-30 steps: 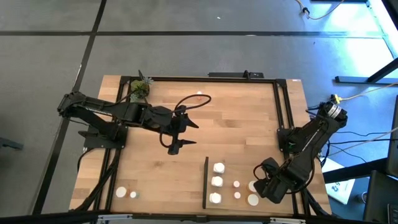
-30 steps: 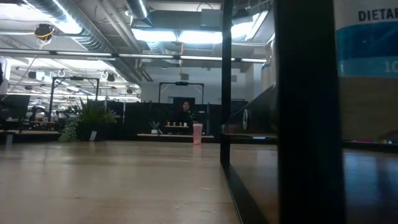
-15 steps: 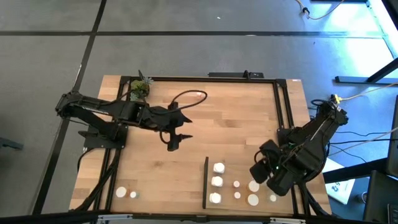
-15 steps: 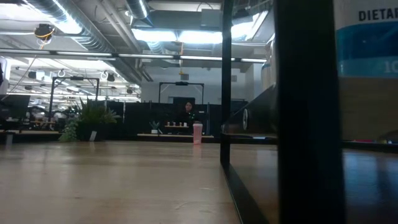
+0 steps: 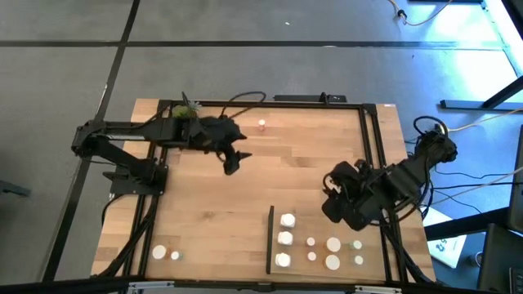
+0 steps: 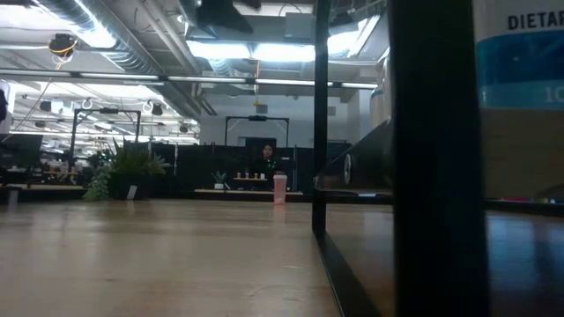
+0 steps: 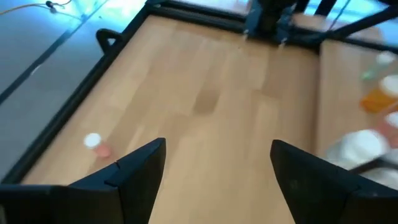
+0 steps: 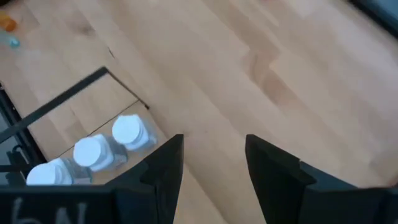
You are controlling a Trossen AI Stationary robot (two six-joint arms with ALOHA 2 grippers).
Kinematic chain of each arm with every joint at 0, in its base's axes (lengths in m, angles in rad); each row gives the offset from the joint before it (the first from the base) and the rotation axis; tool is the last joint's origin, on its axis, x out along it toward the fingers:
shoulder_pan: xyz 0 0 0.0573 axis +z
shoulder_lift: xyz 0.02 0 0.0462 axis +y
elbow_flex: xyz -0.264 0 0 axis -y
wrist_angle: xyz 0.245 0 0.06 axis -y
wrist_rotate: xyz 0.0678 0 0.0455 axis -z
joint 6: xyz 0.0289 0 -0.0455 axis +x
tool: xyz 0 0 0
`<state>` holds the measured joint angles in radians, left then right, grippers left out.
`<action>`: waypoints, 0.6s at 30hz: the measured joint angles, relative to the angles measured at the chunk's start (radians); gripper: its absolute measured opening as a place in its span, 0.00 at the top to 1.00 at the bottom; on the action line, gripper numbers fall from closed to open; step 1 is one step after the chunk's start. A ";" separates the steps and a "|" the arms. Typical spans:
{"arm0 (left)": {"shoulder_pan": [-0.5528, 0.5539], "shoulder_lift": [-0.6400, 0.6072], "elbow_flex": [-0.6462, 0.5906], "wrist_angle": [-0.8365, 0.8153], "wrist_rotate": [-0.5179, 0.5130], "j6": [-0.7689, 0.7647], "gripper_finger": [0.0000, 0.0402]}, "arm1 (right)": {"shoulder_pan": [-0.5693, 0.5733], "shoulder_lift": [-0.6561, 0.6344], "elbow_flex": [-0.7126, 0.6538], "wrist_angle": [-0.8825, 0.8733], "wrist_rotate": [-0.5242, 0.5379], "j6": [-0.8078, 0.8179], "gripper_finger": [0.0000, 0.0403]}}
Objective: Pick and place medicine bottles onto shelf by color
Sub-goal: Put the top pink pill bottle on the shelf
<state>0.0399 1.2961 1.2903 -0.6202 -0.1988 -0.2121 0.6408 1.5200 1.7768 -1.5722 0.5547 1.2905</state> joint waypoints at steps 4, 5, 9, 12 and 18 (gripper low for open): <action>0.111 0.032 -0.001 -0.001 0.067 0.106 0.29 | -0.059 0.000 0.063 0.001 0.038 -0.126 0.57; 0.138 0.043 -0.001 -0.005 0.074 0.132 0.29 | -0.075 0.000 0.080 0.000 0.052 -0.164 0.57; 0.227 0.101 -0.001 -0.003 0.112 0.276 0.29 | -0.140 0.000 0.144 0.001 0.113 -0.355 0.57; 0.293 0.155 -0.001 0.011 0.181 0.342 0.29 | -0.206 0.000 0.188 0.002 0.132 -0.475 0.57; 0.422 0.280 -0.001 0.077 0.255 0.375 0.29 | -0.371 0.000 0.225 0.006 0.154 -0.632 0.57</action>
<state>0.4621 1.5758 1.2896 -0.5429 0.0560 0.1625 0.2703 1.5196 2.0014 -1.5665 0.7084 0.6586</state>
